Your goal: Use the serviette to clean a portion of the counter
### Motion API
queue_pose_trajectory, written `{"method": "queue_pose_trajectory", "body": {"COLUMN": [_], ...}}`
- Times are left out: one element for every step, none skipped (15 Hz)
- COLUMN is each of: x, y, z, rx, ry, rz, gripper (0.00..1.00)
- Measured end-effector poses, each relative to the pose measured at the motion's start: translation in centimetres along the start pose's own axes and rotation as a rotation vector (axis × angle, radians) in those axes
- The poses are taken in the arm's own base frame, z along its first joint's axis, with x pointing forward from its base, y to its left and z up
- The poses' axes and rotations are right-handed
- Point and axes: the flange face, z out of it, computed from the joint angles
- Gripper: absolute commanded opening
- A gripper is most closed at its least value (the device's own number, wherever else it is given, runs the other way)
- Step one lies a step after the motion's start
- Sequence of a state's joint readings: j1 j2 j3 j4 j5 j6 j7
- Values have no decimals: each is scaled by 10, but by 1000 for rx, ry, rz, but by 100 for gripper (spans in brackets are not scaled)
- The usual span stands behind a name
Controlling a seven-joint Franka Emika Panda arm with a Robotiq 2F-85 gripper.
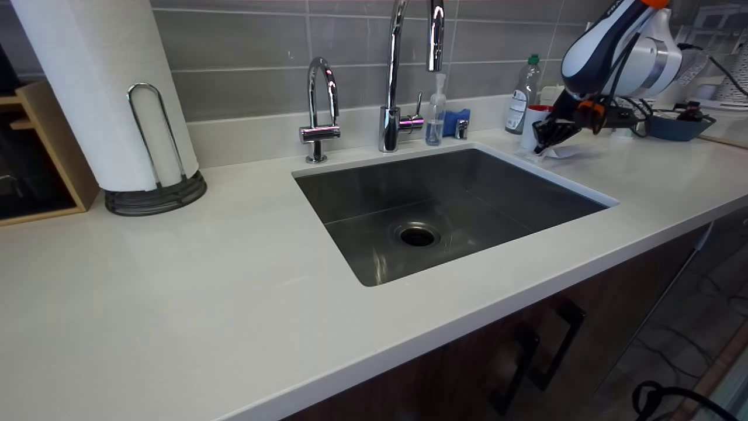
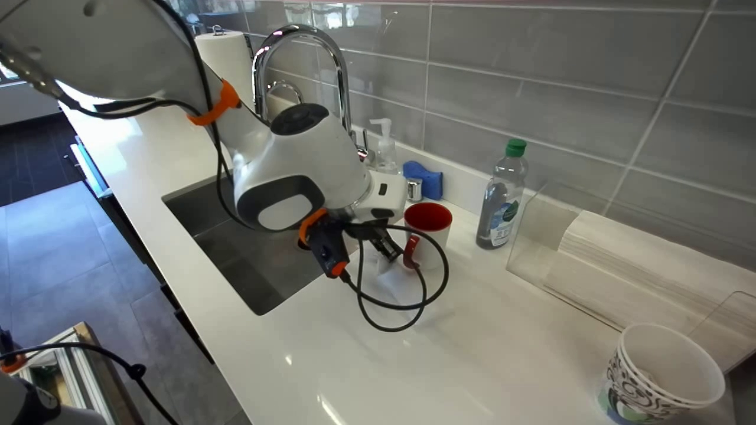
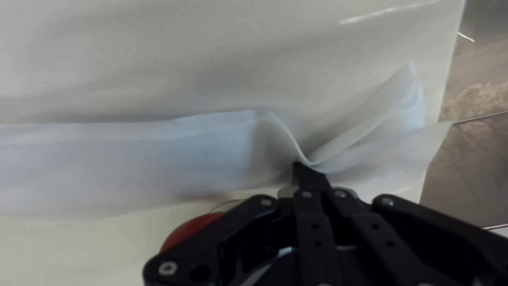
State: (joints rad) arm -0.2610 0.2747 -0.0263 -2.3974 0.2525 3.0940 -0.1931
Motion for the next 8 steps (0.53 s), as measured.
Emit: {"method": "queue_pose_trajectory", "body": {"x": [0,0,0,-1,-1,-2,-3,-3], "y": [-7,-14,-21,-29,-36,-42,-47,-49], "z": [0,1,1,1,0,0,-1,-2], "rx": [11,23,35,47,59,72,81,88], "ry": [0,-3,-7,-10,-18,-31,-46,-64], "rz": [4,2,-3,-12,-25,-38,-48,-56], "gripper": [0,0,0,0,0,0,0,0]}}
